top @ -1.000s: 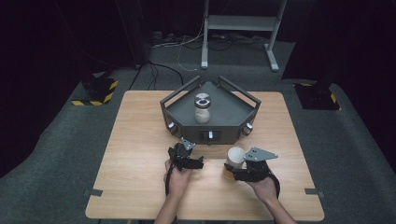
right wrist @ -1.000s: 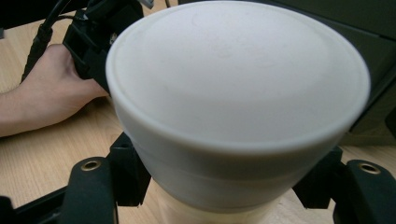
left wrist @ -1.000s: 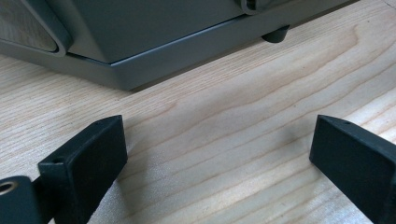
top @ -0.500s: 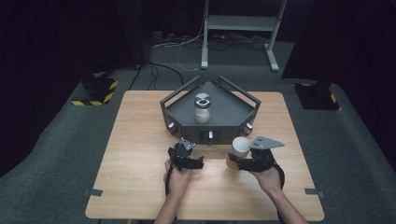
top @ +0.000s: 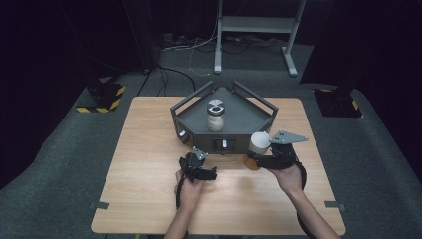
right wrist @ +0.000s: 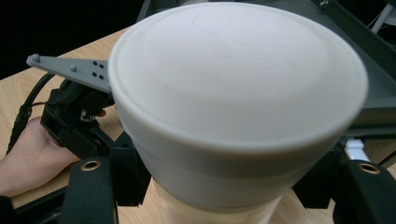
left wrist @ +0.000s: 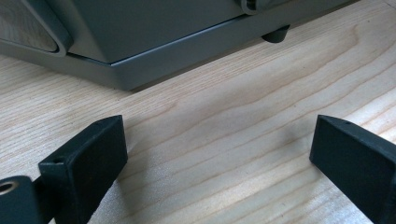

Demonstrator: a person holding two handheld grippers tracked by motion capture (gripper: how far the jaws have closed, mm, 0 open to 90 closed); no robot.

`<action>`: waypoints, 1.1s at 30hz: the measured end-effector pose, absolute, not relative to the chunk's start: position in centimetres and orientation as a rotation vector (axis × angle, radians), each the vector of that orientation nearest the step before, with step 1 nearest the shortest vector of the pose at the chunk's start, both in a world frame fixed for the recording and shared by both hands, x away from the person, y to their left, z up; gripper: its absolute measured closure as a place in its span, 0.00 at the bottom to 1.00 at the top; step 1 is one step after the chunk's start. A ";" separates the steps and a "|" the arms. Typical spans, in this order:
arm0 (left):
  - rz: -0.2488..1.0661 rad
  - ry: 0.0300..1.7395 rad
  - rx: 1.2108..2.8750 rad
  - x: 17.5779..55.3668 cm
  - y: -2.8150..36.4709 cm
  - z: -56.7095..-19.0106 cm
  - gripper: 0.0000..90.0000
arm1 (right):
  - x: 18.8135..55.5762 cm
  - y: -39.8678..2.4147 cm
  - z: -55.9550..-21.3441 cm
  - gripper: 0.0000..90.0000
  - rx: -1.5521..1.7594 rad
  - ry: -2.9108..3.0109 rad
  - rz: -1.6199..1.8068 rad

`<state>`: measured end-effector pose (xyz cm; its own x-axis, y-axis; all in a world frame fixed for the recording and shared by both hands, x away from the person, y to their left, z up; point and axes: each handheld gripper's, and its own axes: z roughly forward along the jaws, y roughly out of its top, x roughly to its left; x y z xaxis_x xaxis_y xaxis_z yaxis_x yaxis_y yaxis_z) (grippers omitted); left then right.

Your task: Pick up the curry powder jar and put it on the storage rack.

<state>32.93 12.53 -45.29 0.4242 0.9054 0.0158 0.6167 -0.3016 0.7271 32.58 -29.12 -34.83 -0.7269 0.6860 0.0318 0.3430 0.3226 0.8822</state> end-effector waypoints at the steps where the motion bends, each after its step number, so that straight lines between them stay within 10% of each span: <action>1: 0.572 1.281 2.032 32.9 12.5 -45.3 0.04 | 32.7 -29.0 -34.6 0.38 0.915 2.244 1.367; 33: 0.570 1.282 2.029 32.9 12.5 -45.3 0.05 | 35.8 -27.6 -30.1 0.38 0.957 2.177 1.389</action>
